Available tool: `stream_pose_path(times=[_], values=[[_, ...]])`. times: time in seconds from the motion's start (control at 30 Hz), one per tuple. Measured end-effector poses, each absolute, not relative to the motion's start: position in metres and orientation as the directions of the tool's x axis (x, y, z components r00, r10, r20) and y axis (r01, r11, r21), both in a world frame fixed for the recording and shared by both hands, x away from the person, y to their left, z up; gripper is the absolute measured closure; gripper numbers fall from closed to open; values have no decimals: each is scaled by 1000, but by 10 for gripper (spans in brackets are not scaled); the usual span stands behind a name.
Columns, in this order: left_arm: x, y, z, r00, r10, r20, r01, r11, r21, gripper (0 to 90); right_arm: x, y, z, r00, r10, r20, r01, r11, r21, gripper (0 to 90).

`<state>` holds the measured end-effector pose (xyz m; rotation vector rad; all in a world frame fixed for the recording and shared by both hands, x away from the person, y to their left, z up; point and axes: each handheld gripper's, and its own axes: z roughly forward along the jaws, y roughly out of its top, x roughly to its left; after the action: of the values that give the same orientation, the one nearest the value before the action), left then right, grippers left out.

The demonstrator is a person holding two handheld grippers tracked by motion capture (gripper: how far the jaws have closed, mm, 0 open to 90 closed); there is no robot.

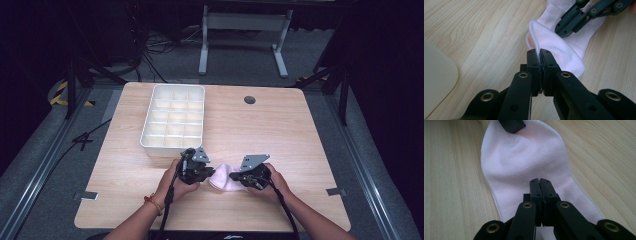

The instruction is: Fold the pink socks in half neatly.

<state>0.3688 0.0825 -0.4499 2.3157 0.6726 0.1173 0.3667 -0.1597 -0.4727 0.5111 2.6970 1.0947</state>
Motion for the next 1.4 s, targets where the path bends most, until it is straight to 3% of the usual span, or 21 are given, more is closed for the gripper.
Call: stream_pose_path(times=[0.1,0.33,0.47,0.53,0.73,0.93,1.4], values=[[373,88,-458,847,506,-161,486,-618,618,840,366,-159,-473,-923,382,-43,244,668,703,898],[377,85,-465,822,539,-184,525,-590,614,519,366,-160,-473,-924,378,-52,234,668,707,898],[381,79,-468,816,537,-213,537,-570,622,446,366,-160,-473,-925,376,-53,231,668,707,898],[381,77,-469,816,533,-225,541,-565,623,447,366,-160,-473,-925,375,-54,230,669,707,898],[376,75,-468,830,513,-217,526,-594,609,673,365,-160,-474,-927,372,-52,228,668,709,898],[373,81,-466,837,514,-189,511,-610,606,826,365,-160,-474,-925,374,-63,223,671,707,898],[368,79,-449,836,539,-107,462,-584,667,855,356,-143,-473,-922,380,-77,220,676,703,897]])
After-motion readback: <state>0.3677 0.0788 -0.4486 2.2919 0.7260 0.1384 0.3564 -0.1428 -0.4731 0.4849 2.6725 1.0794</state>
